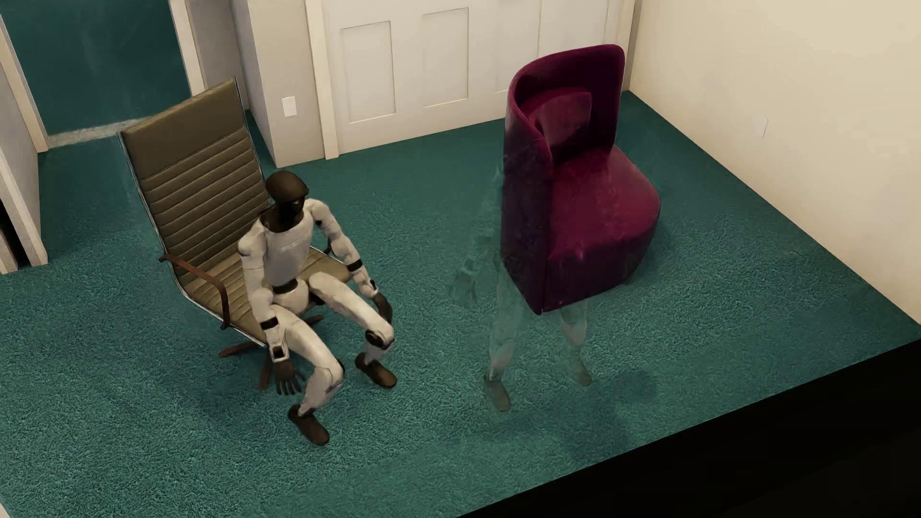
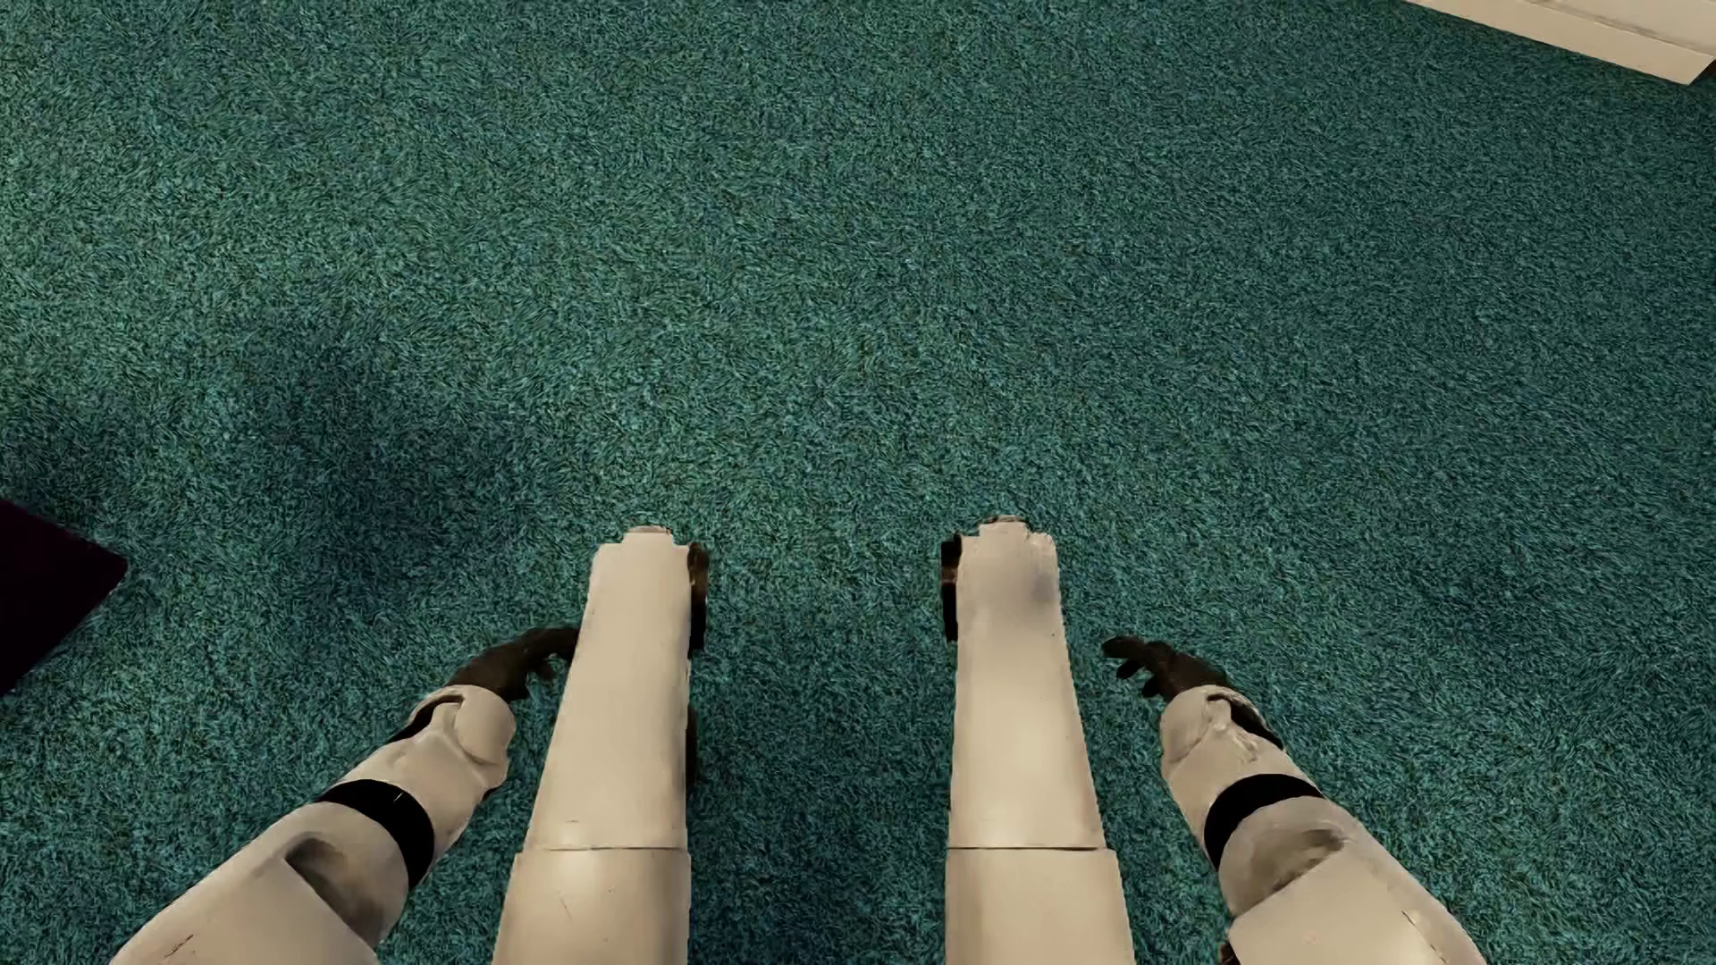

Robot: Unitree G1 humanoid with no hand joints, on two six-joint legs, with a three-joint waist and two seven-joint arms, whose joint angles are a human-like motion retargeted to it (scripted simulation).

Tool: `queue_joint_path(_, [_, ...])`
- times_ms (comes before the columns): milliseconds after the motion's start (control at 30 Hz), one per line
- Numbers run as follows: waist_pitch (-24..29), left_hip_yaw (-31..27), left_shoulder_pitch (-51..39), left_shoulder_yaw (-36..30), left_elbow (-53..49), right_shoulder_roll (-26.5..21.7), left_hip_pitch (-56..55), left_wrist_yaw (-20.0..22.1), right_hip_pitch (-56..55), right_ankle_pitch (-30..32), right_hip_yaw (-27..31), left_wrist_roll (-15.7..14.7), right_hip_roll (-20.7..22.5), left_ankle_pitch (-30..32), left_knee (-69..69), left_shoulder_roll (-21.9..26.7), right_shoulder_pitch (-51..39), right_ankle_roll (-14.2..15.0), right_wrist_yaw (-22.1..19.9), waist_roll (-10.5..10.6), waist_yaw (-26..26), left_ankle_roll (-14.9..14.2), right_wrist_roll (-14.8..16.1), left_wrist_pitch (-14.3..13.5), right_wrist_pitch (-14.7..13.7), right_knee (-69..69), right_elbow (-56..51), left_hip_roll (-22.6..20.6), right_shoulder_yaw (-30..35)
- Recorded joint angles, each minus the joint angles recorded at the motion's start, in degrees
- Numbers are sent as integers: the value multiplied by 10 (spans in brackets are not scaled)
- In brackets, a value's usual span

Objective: Get off of the dark chair

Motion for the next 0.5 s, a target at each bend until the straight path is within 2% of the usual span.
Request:
queue_joint_path(100, [-1, 0, 3, 5, 14, 0, 0, -13, 0, -1, 1, 0, 1, 0, 1, 1, 3, -1, 8, 1, 0, 0, 3, 8, 6, 1, 12, -1, -3])
queue_joint_path(500, [14, -2, -21, 3, 23, -2, -16, -7, -17, -1, 3, -8, 6, -1, 0, 5, -17, -2, -3, -1, 1, -5, 3, 7, 0, 0, 12, -3, 2])
